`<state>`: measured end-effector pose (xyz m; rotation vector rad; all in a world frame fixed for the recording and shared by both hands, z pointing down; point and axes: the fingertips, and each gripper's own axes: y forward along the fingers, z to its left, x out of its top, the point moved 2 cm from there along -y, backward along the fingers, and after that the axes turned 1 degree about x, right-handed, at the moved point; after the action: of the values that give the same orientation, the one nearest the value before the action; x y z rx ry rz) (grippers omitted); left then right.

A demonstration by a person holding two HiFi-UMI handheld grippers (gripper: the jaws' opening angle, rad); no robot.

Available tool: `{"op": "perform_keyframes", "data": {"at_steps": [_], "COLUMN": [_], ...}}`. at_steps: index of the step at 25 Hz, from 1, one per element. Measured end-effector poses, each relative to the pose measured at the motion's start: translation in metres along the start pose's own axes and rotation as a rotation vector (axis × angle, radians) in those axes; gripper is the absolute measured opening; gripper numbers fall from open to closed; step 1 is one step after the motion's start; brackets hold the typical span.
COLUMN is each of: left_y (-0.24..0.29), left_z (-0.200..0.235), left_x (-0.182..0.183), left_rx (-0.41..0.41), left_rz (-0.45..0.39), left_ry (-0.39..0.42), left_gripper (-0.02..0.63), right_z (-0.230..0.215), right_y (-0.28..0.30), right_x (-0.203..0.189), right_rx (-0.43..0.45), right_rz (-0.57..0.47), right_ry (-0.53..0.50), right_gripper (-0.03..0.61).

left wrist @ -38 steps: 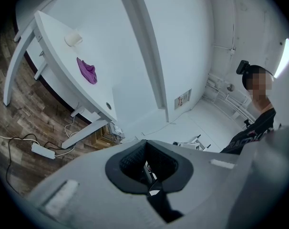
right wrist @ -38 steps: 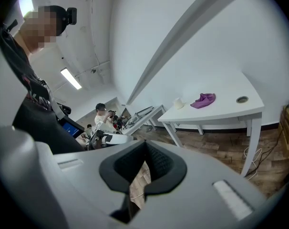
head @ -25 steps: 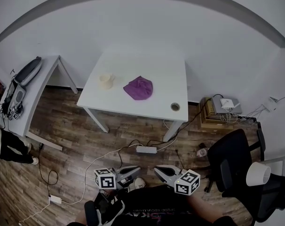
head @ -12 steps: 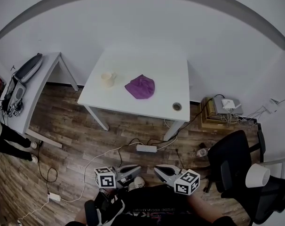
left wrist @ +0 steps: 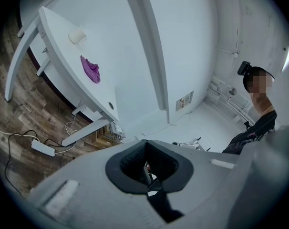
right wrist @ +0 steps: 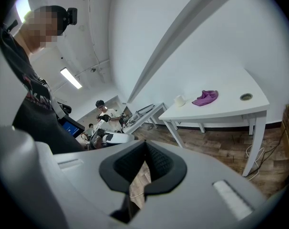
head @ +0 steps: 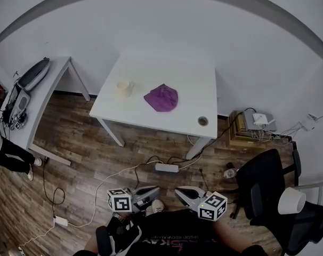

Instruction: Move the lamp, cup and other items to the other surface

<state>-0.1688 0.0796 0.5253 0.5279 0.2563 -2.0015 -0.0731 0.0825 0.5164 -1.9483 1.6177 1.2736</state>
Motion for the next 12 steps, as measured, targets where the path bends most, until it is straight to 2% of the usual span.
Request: {"op": "perform_keyframes", "data": {"at_steps": [12], "left_y": [-0.0037], "left_z": [0.0008], "left_x": [0.0016], "left_rx": [0.028], "left_rz": [0.009], "left_ry": [-0.013], "left_gripper": [-0.005], "right_z": [-0.0012], "right_y": [0.0020], "right_x": [0.0006], "right_rx": [-0.001], "right_rz": [-0.004], "right_ry": [0.009], "right_gripper": [0.006]}}
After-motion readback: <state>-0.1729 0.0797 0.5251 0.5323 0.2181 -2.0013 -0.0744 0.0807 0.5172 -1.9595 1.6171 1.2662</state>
